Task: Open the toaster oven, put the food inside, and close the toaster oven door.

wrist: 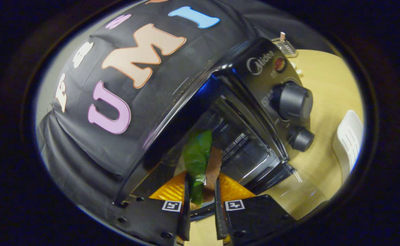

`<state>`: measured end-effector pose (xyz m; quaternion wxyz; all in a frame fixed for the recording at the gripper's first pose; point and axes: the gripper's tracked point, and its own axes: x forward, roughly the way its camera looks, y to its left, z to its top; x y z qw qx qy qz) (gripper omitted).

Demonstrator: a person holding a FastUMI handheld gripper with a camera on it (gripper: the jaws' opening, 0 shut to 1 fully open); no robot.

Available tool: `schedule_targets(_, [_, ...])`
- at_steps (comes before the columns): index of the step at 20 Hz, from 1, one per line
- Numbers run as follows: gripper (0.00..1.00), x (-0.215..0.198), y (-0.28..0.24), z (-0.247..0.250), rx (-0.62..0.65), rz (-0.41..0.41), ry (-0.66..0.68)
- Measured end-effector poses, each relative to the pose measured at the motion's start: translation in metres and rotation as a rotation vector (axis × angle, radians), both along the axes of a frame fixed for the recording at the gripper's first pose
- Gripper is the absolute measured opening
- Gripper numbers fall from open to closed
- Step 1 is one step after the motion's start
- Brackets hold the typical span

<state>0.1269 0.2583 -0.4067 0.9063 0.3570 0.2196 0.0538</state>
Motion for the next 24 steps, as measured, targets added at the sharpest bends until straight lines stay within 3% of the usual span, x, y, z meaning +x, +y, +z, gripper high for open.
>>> schedule_targets(7, [0.32,0.002,-0.002,-0.003,-0.201,0.016,-0.031])
schedule_targets(11, [0.65,-0.002,-0.024,0.004,-0.360,0.002,-0.047])
schedule_targets(15, [0.99,-0.029,-0.024,0.035,-0.468,0.082,-0.154])
schedule_targets(24, [0.99,-0.146,-0.049,0.036,-0.536,0.281,-0.067])
